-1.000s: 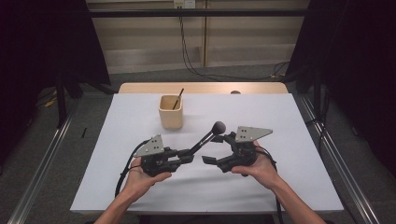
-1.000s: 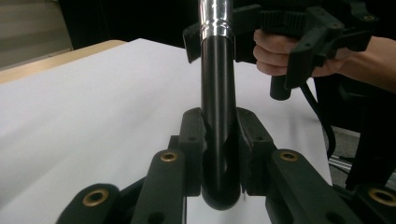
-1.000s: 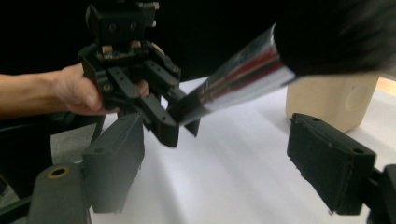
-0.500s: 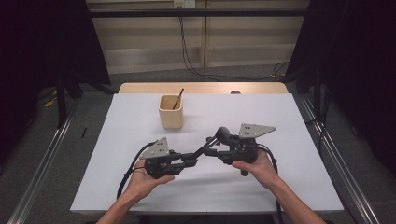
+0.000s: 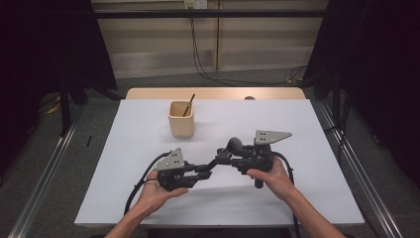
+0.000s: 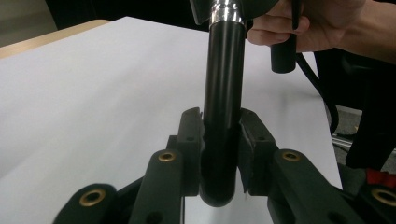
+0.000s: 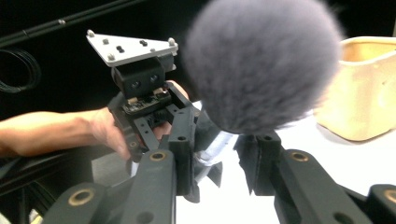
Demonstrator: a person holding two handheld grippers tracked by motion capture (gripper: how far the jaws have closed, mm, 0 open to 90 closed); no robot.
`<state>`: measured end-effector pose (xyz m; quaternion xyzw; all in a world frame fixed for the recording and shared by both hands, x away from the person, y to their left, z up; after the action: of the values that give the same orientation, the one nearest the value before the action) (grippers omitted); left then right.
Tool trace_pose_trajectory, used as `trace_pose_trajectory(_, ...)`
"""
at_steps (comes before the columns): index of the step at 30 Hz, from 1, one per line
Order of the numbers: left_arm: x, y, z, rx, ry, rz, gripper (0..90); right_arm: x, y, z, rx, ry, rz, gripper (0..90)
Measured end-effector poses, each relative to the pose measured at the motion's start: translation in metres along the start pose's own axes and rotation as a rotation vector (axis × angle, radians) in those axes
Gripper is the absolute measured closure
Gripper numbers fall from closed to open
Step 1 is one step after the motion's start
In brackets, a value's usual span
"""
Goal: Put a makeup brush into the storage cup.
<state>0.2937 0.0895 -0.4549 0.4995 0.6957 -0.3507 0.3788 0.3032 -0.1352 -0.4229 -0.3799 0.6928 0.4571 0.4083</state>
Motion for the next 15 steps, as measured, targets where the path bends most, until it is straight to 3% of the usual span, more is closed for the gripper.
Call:
trace_pose_trajectory(8,0.0005,-0.0001,0.0015,-0.015,-0.009,-0.020,70.8,-0.0011,0.0021,-0.0007,-0.002,0.005,-0.011,70.8)
trace_pose_trajectory(15,0.0009,-0.0011,-0.0002,-0.039,-0.018,-0.020,57.3,-0.0015,0.0022,-0.0016,0.011,0.014,-0.019,71.0)
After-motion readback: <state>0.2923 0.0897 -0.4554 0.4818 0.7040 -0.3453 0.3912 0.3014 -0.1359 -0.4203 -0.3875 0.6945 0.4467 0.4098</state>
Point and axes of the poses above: each handheld gripper's, and its own axes: z roughly forward along the jaws, x roughly out of its underside, y roughly to its left, the point moved 3 cm from there along z, roughly forward along the jaws, and after that the axes turned 7 degrees about y, right-handed, at the moved point
